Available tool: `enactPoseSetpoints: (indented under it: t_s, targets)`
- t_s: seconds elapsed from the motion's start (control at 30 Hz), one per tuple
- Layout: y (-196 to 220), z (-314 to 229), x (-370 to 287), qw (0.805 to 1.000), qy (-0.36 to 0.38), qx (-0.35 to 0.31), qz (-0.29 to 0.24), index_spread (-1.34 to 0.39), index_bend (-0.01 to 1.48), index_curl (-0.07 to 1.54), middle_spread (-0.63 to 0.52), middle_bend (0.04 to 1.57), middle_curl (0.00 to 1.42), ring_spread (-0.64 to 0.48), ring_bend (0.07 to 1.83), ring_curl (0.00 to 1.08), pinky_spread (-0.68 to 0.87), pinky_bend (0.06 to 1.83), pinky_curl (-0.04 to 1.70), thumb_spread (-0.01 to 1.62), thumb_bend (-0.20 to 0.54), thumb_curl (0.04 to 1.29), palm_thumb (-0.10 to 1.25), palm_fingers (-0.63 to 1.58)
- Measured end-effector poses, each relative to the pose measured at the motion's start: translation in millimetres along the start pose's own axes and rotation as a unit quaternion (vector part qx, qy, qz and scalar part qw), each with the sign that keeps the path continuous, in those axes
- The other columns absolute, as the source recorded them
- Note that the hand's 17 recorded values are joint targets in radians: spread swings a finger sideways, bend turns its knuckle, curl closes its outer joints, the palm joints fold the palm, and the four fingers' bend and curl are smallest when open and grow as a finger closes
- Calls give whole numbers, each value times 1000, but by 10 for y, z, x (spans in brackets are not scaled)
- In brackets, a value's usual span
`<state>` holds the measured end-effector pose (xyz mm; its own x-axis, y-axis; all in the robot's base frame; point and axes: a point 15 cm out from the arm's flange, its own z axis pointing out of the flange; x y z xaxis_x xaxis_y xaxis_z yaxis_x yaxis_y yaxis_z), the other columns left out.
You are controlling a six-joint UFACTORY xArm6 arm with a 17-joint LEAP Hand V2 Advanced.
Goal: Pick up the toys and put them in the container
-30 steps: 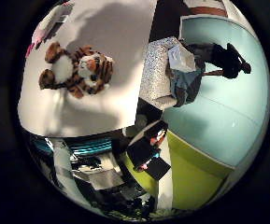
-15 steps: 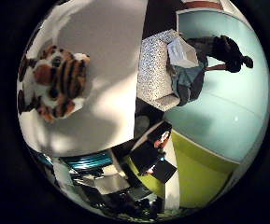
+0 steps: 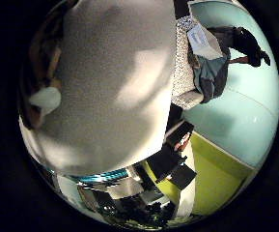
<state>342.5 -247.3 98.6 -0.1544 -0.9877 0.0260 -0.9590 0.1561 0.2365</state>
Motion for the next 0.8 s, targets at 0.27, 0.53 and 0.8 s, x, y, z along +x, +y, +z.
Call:
enactPoseSetpoints:
  t_s: [0.27,0.53,0.8]
  targets:
    - [139,-56,-88,1000,0,30,-6,-392,197,278,-245,629,521,-256,861,447,-169,590,353,1043,-7,300,427,1053]
    - [144,-561,-298,994,-32,101,-23,-531,762,704,-382,948,906,-319,1248,716,-315,1179,726,1149,-5,344,667,1012]
    - [474,-930,-663,994,-52,79,-51,-427,1064,1000,-358,1178,1125,-299,1382,864,-232,1337,976,1184,9,427,926,930]
